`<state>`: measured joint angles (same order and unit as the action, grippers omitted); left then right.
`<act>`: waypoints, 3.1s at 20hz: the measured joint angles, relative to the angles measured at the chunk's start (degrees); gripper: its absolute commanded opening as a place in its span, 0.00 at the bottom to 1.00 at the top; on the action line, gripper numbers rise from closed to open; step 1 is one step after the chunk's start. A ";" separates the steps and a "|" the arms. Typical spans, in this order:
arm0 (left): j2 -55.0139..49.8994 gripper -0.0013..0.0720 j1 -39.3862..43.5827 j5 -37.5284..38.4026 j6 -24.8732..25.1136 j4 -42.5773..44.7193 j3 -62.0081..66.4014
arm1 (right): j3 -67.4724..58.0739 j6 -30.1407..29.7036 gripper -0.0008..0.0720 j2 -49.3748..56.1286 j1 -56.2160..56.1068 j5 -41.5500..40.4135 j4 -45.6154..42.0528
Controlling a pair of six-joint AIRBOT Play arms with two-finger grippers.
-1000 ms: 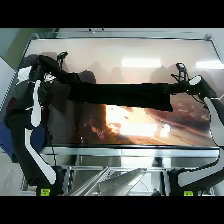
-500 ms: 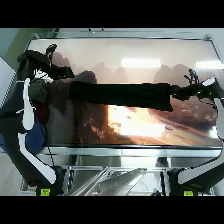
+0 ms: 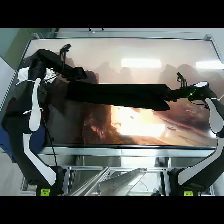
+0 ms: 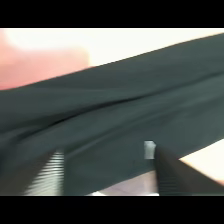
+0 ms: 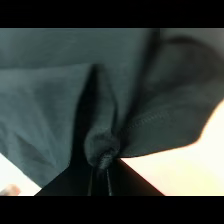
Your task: Fold the shirts.
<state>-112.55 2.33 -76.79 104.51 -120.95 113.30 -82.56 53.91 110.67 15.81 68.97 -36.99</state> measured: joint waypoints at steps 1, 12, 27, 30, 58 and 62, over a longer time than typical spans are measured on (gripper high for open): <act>-0.96 0.25 1.60 0.50 0.00 -0.76 0.00 | -0.81 -0.48 0.03 -0.02 -0.22 0.66 0.94; -13.49 0.04 20.96 11.34 -2.60 -3.52 3.82 | -17.20 4.74 0.03 -6.47 0.39 16.65 3.52; 11.74 0.03 12.63 12.90 0.55 -16.20 3.28 | -27.96 13.68 0.03 -9.38 -5.84 20.70 4.11; 23.39 0.04 2.91 10.27 1.18 -16.76 -0.48 | -28.00 15.74 0.04 -7.93 -16.20 11.23 4.79; 44.11 0.04 -17.38 3.17 8.57 -16.72 -28.85 | -20.50 27.21 0.89 6.73 -22.14 2.21 -12.90; 44.11 0.04 -17.38 3.08 8.94 -16.68 -28.85 | -20.39 24.52 0.79 10.05 -24.20 0.90 -4.92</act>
<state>-68.45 -15.05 -73.71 113.45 -137.62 84.44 -102.96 78.43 120.73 -8.38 69.87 -41.91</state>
